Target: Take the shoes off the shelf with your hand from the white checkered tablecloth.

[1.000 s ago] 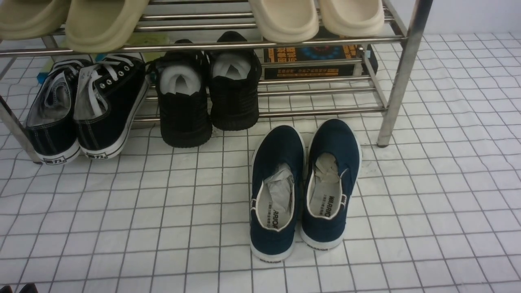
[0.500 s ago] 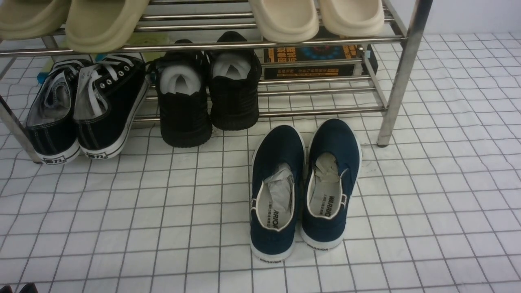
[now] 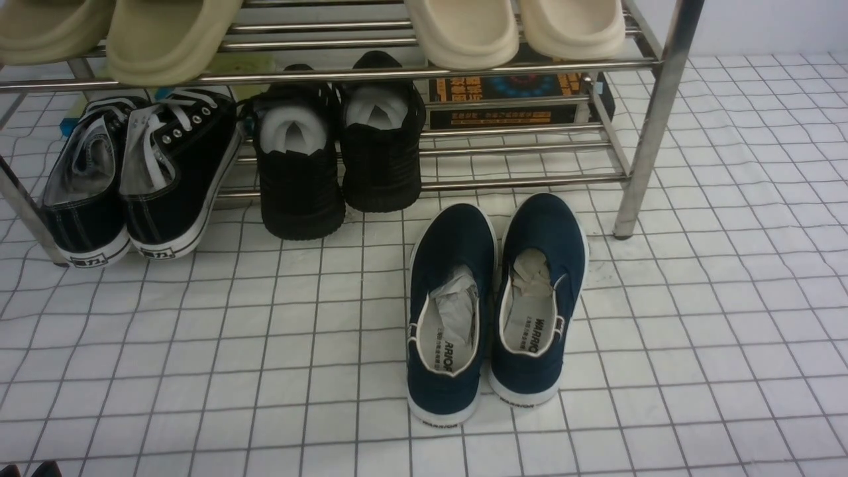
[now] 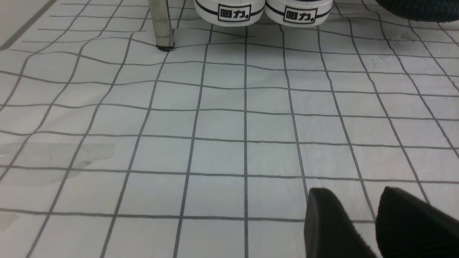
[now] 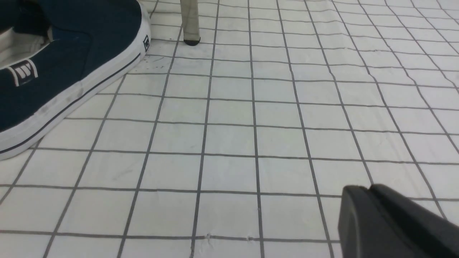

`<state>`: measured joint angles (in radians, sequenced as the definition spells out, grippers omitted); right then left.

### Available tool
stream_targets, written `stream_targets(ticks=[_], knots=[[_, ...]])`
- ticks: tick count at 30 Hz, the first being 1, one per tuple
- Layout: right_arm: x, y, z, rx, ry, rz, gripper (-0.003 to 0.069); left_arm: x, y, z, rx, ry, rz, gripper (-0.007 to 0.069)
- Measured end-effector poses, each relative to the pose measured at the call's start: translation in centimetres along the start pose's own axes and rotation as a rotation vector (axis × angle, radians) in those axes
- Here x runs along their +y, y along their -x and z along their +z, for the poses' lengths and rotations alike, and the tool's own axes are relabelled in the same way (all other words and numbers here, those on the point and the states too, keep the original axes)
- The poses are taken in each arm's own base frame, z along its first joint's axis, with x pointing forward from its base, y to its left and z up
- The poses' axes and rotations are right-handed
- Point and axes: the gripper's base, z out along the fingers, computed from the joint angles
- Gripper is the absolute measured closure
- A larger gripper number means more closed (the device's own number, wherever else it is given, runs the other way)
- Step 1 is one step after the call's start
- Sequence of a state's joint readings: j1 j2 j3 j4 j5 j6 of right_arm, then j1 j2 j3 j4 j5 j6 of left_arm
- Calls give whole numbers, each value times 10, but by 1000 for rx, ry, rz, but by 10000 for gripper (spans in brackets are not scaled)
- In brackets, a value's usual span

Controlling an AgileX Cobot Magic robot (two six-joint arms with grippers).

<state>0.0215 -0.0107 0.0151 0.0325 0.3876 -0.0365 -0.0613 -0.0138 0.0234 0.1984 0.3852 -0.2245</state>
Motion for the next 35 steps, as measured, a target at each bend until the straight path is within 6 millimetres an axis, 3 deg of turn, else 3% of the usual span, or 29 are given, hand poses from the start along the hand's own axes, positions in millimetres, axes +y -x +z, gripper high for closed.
stream_targets(ticks=[35], knots=[[0, 0, 0, -1, 0, -2, 575, 0, 0, 0, 0, 0, 0, 384]])
